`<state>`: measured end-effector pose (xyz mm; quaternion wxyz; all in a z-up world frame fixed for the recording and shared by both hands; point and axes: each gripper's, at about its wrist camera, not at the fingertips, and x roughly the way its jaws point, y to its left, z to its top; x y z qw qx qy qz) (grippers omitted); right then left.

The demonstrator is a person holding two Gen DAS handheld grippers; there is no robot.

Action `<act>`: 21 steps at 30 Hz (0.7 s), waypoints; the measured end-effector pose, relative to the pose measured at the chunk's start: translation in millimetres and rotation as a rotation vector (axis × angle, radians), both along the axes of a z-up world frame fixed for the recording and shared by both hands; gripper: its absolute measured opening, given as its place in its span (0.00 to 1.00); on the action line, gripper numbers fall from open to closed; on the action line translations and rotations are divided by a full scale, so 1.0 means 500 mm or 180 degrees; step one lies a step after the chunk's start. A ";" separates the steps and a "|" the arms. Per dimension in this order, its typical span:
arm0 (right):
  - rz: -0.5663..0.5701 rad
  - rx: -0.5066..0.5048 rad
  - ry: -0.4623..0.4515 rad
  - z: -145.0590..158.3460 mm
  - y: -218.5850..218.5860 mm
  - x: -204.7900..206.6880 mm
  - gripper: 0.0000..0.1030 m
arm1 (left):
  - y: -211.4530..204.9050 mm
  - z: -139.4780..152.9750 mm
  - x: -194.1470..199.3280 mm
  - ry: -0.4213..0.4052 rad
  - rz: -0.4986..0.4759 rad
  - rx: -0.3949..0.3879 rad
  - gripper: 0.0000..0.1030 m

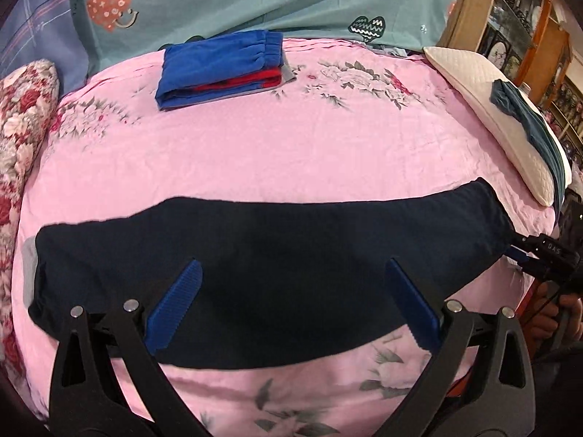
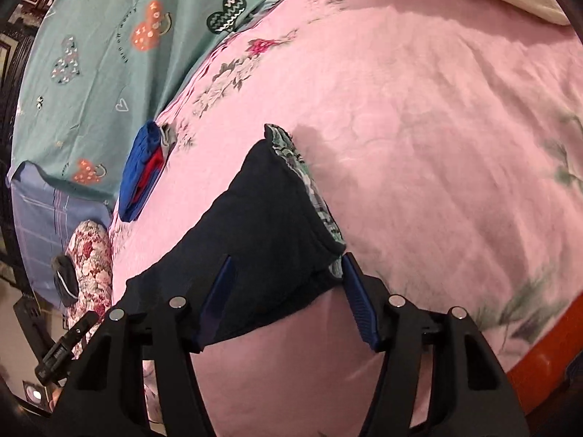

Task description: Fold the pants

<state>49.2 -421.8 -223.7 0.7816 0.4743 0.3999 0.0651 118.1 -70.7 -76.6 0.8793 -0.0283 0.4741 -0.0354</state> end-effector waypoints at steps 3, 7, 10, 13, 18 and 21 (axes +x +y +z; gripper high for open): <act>-0.0038 0.0077 -0.0012 -0.013 -0.007 -0.001 0.38 | -0.007 0.009 -0.021 -0.0004 0.0044 0.0016 0.98; -0.0053 0.0160 0.0061 -0.025 -0.012 -0.007 0.19 | 0.003 0.016 -0.030 -0.0032 0.0057 0.0028 0.98; -0.0145 0.0169 0.0080 -0.023 -0.009 -0.012 0.14 | 0.023 0.016 -0.025 -0.0039 0.0082 0.0007 0.98; -0.0233 0.0044 0.0011 0.013 -0.001 -0.014 0.13 | 0.054 0.019 -0.031 -0.0074 0.0106 -0.0010 0.98; -0.0163 -0.0411 -0.0379 0.146 0.052 0.007 0.12 | 0.137 0.029 -0.061 -0.0193 0.0236 -0.0004 0.98; 0.0085 -0.0718 -0.0745 0.242 0.131 0.035 0.12 | 0.199 0.029 -0.082 -0.0222 0.0398 -0.0048 0.98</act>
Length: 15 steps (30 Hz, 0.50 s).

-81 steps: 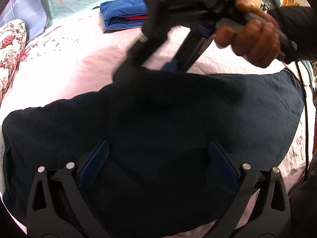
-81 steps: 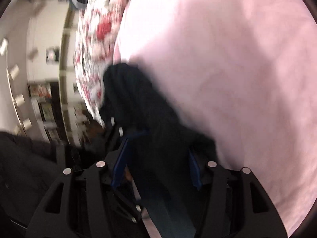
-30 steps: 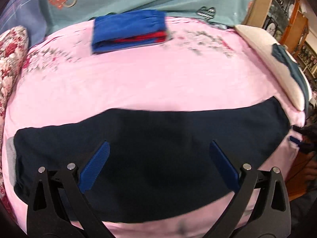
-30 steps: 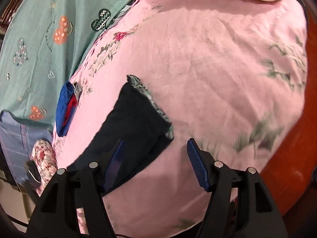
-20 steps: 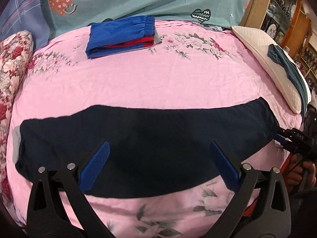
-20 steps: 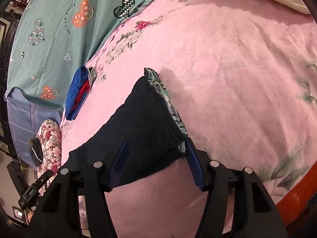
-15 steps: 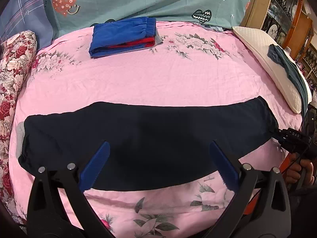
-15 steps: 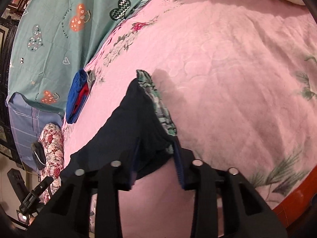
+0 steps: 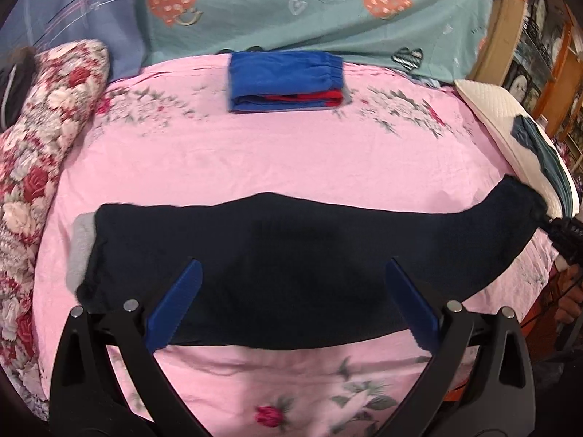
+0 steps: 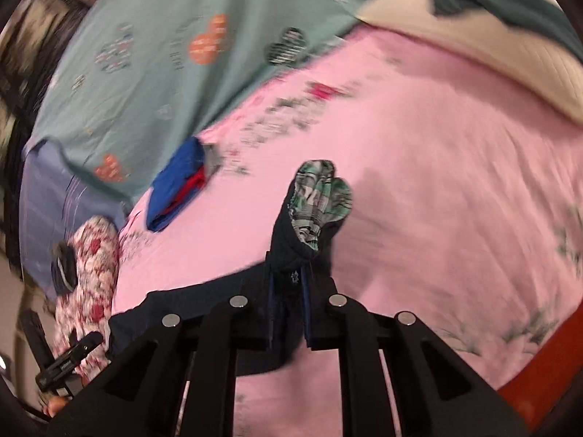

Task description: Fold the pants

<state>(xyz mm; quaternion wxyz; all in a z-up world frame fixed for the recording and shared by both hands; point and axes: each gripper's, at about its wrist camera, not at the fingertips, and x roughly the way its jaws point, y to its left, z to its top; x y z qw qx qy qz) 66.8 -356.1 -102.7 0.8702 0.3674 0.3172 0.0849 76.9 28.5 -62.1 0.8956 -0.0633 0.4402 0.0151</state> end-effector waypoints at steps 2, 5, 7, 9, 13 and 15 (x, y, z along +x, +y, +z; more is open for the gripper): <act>0.0224 -0.0211 -0.0197 0.050 0.068 0.018 0.12 | 0.041 -0.003 -0.017 -0.0008 0.0108 -0.0062 0.98; 0.0629 -0.0667 -0.0408 0.094 0.200 0.044 0.12 | 0.106 -0.007 -0.048 -0.0028 0.0260 -0.0127 0.98; 0.0976 -0.0886 -0.0433 0.086 0.302 0.059 0.12 | 0.151 -0.010 -0.072 -0.0046 0.0365 -0.0159 0.98; 0.1290 -0.1038 -0.0385 0.059 0.384 0.068 0.12 | 0.183 -0.013 -0.091 -0.0052 0.0452 -0.0183 0.98; 0.1857 -0.1472 -0.0139 -0.024 0.530 0.073 0.12 | 0.247 -0.028 -0.125 -0.0014 0.0609 -0.0275 0.98; 0.1952 -0.1595 -0.0053 -0.055 0.561 0.072 0.12 | 0.269 -0.038 -0.135 0.0017 0.0654 -0.0302 0.98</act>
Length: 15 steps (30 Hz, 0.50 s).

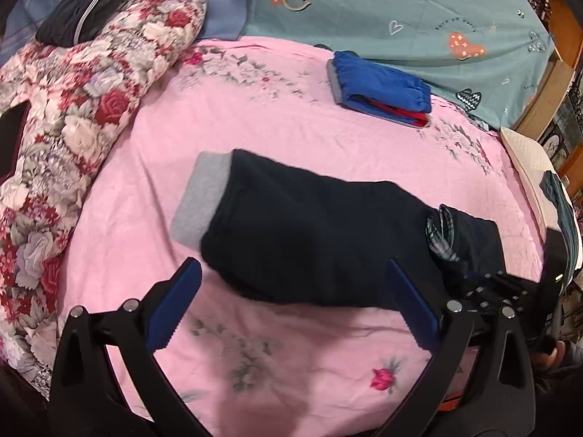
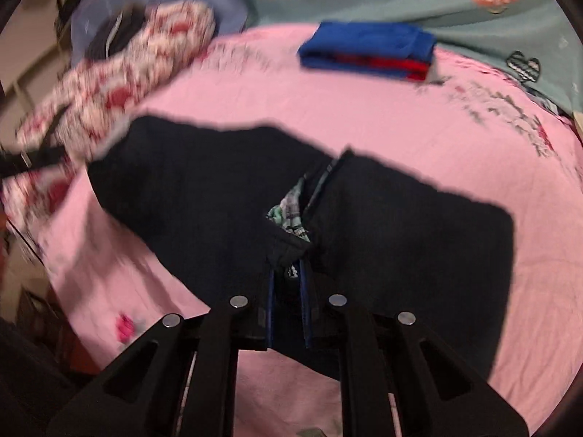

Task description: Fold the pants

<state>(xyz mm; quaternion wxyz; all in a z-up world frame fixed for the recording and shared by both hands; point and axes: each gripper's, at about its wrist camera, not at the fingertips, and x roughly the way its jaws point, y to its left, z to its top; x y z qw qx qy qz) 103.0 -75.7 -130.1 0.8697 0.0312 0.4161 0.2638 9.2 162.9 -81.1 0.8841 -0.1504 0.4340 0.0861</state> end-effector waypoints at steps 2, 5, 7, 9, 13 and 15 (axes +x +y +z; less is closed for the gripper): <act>0.0025 -0.0070 -0.0042 0.005 0.007 -0.002 0.15 | 0.019 -0.008 -0.008 0.0016 0.0031 -0.0045 0.98; 0.0110 0.0063 0.0144 0.025 0.002 0.001 0.37 | 0.032 -0.017 -0.011 0.0019 0.0035 -0.0087 0.98; 0.0198 0.0201 0.0253 0.045 -0.001 -0.005 0.39 | 0.036 -0.024 -0.009 0.0040 0.0004 -0.0102 0.98; 0.0214 0.0382 0.0281 0.074 -0.012 -0.013 0.39 | 0.036 -0.025 -0.009 0.0019 -0.0016 -0.0101 0.98; -0.0264 0.0800 0.0260 0.125 -0.081 0.006 0.39 | 0.033 -0.033 -0.002 0.0006 -0.0047 -0.0156 0.98; -0.0586 0.0758 0.0266 0.120 -0.103 0.038 0.39 | 0.029 -0.039 0.006 0.0015 -0.0066 -0.0202 0.98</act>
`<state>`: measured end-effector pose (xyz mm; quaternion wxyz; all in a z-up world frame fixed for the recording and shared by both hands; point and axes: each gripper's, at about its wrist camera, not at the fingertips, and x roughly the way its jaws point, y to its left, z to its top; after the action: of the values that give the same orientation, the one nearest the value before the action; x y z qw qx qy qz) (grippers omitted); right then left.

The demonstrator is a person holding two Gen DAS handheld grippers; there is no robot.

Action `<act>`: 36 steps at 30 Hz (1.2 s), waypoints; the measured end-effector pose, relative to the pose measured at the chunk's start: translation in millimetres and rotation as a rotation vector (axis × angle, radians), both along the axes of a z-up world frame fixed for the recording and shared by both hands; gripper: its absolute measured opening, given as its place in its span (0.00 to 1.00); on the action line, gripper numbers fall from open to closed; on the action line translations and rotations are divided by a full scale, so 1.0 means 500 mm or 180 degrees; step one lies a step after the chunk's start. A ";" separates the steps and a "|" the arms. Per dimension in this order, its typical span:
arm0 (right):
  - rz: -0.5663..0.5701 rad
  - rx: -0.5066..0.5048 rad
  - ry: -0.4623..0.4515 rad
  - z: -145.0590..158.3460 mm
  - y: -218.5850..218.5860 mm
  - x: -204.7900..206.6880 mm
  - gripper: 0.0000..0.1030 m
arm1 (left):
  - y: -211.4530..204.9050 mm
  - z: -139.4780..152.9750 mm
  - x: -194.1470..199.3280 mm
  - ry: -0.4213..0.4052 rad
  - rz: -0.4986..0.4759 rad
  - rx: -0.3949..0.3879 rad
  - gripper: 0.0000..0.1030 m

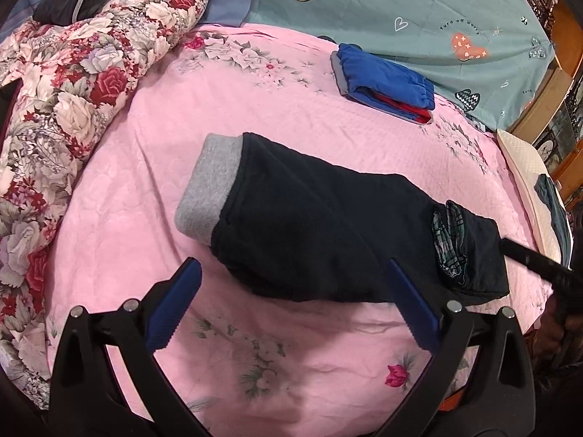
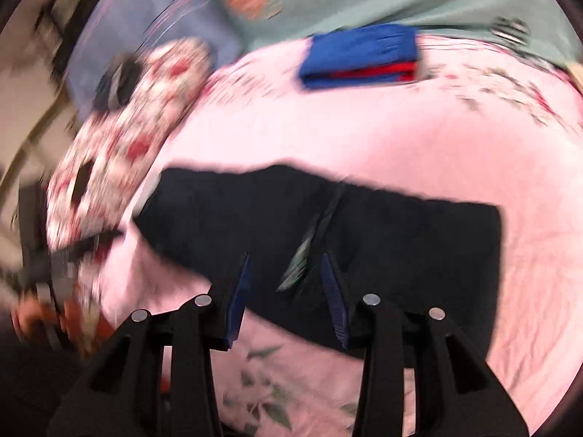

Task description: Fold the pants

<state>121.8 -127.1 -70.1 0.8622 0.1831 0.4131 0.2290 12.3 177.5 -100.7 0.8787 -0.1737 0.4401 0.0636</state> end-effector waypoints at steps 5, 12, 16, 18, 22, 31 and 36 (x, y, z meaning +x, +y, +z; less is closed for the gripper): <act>-0.0194 -0.0309 0.0140 -0.051 0.030 0.072 0.18 | -0.025 0.000 0.018 -0.0019 -0.0125 -0.0021 0.98; 0.0195 -0.1323 -0.0047 -0.102 0.157 0.067 0.18 | -0.049 0.006 0.027 -0.0016 -0.0205 0.0039 0.98; 0.0338 -0.0608 -0.0085 -0.031 0.106 0.034 0.22 | -0.050 0.008 0.032 -0.0030 -0.0168 0.0002 0.98; 0.0234 -0.0560 -0.0093 -0.015 0.077 0.010 0.22 | -0.053 0.007 0.038 -0.0023 -0.0168 -0.0006 0.98; 0.0368 -0.0570 0.0616 -0.121 0.058 0.003 0.27 | -0.073 0.003 0.050 -0.0011 -0.0231 -0.0020 0.98; 0.0133 -0.0418 0.0310 -0.077 -0.001 -0.031 0.51 | -0.094 0.017 0.075 -0.0074 -0.0384 0.0090 0.98; 0.0159 -0.0437 0.0500 -0.121 0.003 -0.026 0.54 | 0.042 0.019 0.067 0.0003 0.0038 0.0019 0.98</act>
<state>108.6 -125.4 -130.5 0.8317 0.1306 0.4986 0.2065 45.9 198.4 -91.1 0.8786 -0.1737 0.4392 0.0702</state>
